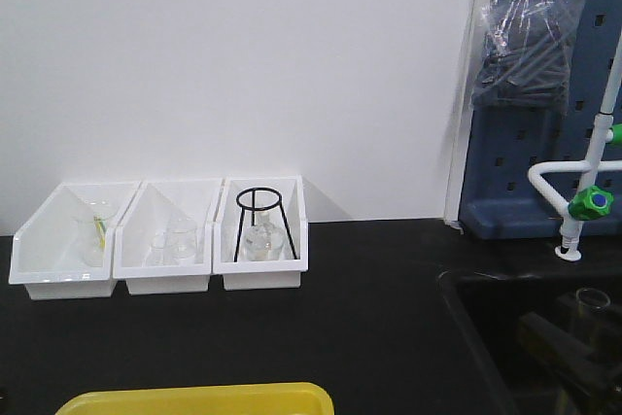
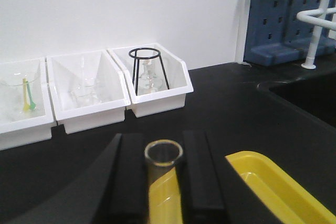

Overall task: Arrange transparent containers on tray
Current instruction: 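Lower the left gripper's tube flat onto the yellow tray and open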

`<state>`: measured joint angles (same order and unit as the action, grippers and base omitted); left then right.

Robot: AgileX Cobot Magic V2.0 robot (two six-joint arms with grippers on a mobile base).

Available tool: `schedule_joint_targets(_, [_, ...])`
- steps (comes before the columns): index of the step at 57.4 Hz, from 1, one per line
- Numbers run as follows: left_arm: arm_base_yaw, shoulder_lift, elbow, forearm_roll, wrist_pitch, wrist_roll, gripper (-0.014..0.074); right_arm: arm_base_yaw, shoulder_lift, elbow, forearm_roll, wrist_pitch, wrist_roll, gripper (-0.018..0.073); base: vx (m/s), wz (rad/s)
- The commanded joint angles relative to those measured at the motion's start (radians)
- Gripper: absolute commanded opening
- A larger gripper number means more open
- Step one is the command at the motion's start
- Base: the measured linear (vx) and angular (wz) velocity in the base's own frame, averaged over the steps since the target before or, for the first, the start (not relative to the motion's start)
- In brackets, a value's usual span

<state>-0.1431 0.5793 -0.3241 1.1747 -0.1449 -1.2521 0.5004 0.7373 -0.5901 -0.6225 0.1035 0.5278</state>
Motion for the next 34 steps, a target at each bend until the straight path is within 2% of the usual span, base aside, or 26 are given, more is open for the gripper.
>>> schedule_joint_targets(1, [-0.006,0.004,-0.029,-0.023,0.001,-0.008,-0.0006,-0.001,-0.005,-0.033,-0.014,-0.064,-0.004,-0.0011,0.0,-0.01])
schedule_joint_targets(34, [-0.006,0.004,-0.029,-0.025,0.025,-0.01,-0.0006,-0.001,-0.005,-0.033,-0.013,-0.064,-0.004,-0.0011,0.0,0.0])
